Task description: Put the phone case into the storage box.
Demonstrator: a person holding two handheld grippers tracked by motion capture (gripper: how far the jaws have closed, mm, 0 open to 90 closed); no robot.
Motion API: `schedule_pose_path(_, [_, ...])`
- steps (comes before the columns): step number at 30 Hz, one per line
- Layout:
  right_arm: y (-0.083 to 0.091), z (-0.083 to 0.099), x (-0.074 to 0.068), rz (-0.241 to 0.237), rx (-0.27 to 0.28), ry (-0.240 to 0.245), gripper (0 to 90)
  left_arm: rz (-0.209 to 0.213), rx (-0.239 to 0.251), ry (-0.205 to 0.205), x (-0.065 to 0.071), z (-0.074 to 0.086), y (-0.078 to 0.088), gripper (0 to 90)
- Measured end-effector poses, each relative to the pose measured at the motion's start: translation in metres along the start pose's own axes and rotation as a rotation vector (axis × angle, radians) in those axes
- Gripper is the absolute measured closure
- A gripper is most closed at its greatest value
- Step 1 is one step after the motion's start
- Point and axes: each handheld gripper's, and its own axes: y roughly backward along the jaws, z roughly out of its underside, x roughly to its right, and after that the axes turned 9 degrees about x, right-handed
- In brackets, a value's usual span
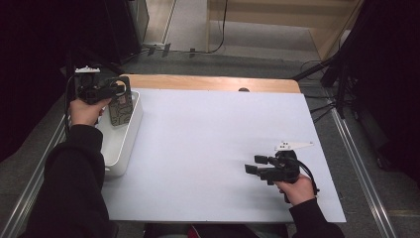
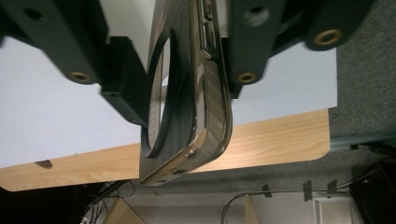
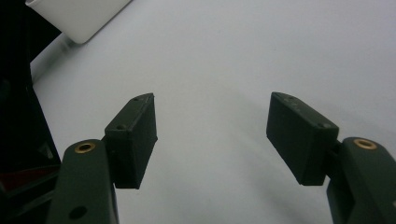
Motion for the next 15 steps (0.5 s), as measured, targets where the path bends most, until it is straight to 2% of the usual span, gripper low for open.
schedule_pose_path(3, [0.0002,0.0,0.0002,0.0,0.001,0.001,32.2,0.0,0.0,0.007,-0.0011,0.0003,0.0002,52.9])
schedule_pose_path(6, [0.0004,0.0,-0.0001,0.0,0.0,-0.001,32.2,0.001,0.001,0.014,-0.0022,0.0006,0.0001,44.7])
schedule_pose_path(9, [0.0002,0.0,0.0001,0.0,0.001,0.0,32.2,0.008,-0.008,0.002,-0.0021,0.0012,-0.0008,39.6])
schedule_pose_path(15, [-0.0001,0.0,0.0001,0.0,0.0,0.0,32.3,0.009,-0.01,0.017,-0.0046,0.0005,0.0026,38.2])
